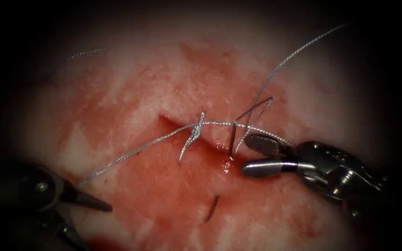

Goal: Wound Closure

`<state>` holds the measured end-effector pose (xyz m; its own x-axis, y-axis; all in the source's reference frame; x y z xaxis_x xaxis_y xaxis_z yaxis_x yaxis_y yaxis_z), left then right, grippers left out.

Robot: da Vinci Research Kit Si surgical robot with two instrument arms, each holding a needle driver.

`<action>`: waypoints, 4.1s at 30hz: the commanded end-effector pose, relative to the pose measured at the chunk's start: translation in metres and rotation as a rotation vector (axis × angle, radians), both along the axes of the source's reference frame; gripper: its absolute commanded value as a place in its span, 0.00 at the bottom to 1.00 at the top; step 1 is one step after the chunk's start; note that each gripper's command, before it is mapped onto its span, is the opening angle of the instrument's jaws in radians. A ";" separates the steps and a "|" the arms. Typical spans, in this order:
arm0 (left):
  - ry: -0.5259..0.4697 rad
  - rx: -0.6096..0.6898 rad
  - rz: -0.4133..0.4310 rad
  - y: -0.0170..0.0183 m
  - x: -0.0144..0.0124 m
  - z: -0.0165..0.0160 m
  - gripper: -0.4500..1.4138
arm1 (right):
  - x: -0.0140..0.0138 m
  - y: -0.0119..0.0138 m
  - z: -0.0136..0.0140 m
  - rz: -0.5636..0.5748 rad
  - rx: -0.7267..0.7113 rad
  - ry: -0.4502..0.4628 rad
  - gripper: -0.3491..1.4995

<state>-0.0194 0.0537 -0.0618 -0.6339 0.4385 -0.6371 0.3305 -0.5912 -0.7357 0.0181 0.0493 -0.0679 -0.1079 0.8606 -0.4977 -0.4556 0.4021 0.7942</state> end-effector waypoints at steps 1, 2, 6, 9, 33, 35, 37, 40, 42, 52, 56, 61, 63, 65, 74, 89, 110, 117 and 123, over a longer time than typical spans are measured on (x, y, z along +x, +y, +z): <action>0.003 0.015 0.008 -0.0007 0.0003 0.0004 0.64 | 0.0007 -0.0005 0.0004 -0.001 0.000 0.002 0.92; 0.014 0.018 0.019 -0.0007 0.0023 0.0000 0.65 | 0.0007 -0.0006 0.0003 -0.008 -0.005 0.004 0.91; 0.034 0.012 -0.021 0.0013 0.0061 -0.0017 0.65 | 0.0006 -0.0009 0.0001 -0.015 -0.021 -0.001 0.91; 0.027 0.034 -0.057 0.0034 0.0082 -0.0036 0.65 | 0.0004 -0.0010 -0.0001 -0.022 -0.029 -0.005 0.91; 0.000 -0.175 -0.481 0.0125 0.0008 -0.0118 0.61 | -0.0020 -0.0012 -0.0025 -0.088 -0.111 -0.059 0.90; -0.010 -0.191 -0.454 0.0107 -0.0015 -0.0091 0.61 | -0.0028 -0.0011 -0.0032 -0.084 -0.138 -0.084 0.90; 0.006 -0.215 -0.392 0.0085 -0.0028 -0.0065 0.60 | -0.0037 -0.0009 -0.0043 -0.082 -0.160 -0.109 0.90; -0.002 -0.229 -0.341 0.0057 -0.0039 -0.0036 0.60 | -0.0050 -0.0009 -0.0063 -0.081 -0.194 -0.148 0.92; -0.027 -0.235 -0.318 0.0043 -0.0047 -0.0020 0.60 | -0.0052 -0.0009 -0.0073 -0.078 -0.205 -0.170 0.92; -0.080 -0.176 -0.232 0.0020 -0.0055 0.0012 0.59 | -0.0046 -0.0020 -0.0086 -0.110 -0.221 -0.148 0.91; -0.068 -0.134 -0.341 0.0065 -0.0038 -0.0017 0.57 | -0.0041 -0.0024 -0.0083 -0.114 -0.223 -0.150 0.90; -0.023 -0.116 -0.498 0.0118 -0.0073 -0.0029 0.57 | -0.0033 -0.0026 -0.0081 -0.126 -0.221 -0.156 0.90; -0.008 -0.116 -0.547 0.0131 -0.0101 -0.0026 0.57 | -0.0033 -0.0028 -0.0080 -0.126 -0.222 -0.156 0.89; 0.000 -0.116 -0.560 0.0136 -0.0120 -0.0022 0.57 | -0.0033 -0.0028 -0.0079 -0.126 -0.223 -0.156 0.89; 0.082 -0.156 -0.496 0.0107 -0.0175 0.0057 0.56 | -0.0035 -0.0031 -0.0080 -0.138 -0.222 -0.152 0.89; -0.067 -0.098 -0.272 0.0031 -0.0152 0.0084 0.56 | -0.0053 -0.0026 -0.0079 -0.129 -0.222 -0.158 0.88; -0.168 -0.142 -0.118 -0.0005 -0.0104 0.0095 0.56 | -0.0046 -0.0030 -0.0072 -0.125 -0.231 -0.158 0.88; -0.160 -0.209 -0.155 -0.0005 -0.0111 0.0101 0.57 | -0.0039 -0.0032 -0.0071 -0.127 -0.232 -0.158 0.88; -0.168 -0.244 -0.195 -0.0006 -0.0127 0.0120 0.56 | -0.0040 -0.0034 -0.0072 -0.129 -0.232 -0.157 0.88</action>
<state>-0.0318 0.0538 -0.0503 -0.4194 0.3593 -0.8337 0.2914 -0.8164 -0.4985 0.0135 0.0463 -0.0755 0.0883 0.7234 -0.6848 -0.5014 0.6263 0.5969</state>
